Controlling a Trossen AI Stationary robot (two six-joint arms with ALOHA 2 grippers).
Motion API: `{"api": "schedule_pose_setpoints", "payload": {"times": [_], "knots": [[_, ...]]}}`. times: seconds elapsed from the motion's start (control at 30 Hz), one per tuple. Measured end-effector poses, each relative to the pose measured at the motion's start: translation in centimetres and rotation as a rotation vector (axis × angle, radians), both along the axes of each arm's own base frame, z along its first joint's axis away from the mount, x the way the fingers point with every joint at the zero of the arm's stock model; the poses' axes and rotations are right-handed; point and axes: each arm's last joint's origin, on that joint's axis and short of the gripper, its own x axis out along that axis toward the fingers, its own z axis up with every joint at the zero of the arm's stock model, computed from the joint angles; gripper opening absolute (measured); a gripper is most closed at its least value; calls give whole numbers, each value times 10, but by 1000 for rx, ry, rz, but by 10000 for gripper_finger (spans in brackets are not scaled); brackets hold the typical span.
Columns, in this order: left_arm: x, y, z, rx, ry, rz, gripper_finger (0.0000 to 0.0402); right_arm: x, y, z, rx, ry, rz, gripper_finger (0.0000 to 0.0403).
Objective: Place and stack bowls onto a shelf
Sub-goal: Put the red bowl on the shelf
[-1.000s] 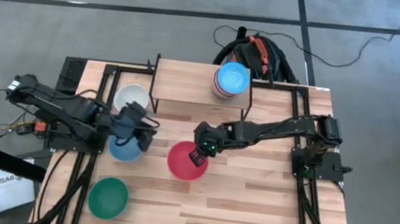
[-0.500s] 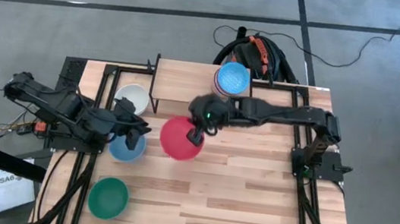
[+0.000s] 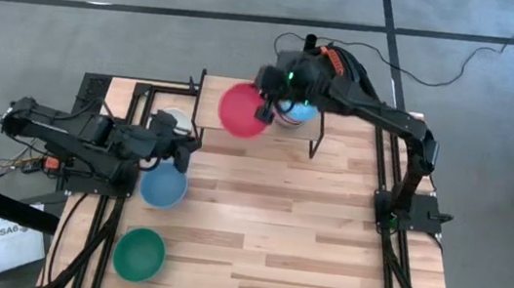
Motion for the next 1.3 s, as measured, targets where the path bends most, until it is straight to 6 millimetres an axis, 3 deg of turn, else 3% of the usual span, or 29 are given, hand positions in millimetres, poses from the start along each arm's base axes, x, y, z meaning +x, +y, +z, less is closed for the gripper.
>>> {"api": "schedule_pose_setpoints", "payload": {"times": [0.17,0.27,0.47,0.63,0.8,0.97,1.07,1.3], "knots": [[11,18,4,28,-36,72,119,-3,-36,2,-70,-49,22,26],[16,27,0,25,-19,96,119,1,-54,-11,-82,-15,31,26],[21,34,-3,15,-7,125,118,16,-78,-25,-99,12,32,26],[22,34,-4,-5,-13,123,118,28,-95,-21,-112,-37,32,26],[22,34,-4,-9,-14,117,118,41,-103,-24,-111,-26,35,26],[22,33,-4,-19,-10,100,118,53,-110,-47,-65,48,40,26],[21,33,-5,-26,5,89,118,51,-111,-58,-19,117,36,26],[21,33,-7,-24,26,86,118,49,-108,-60,1,152,41,27]]}}
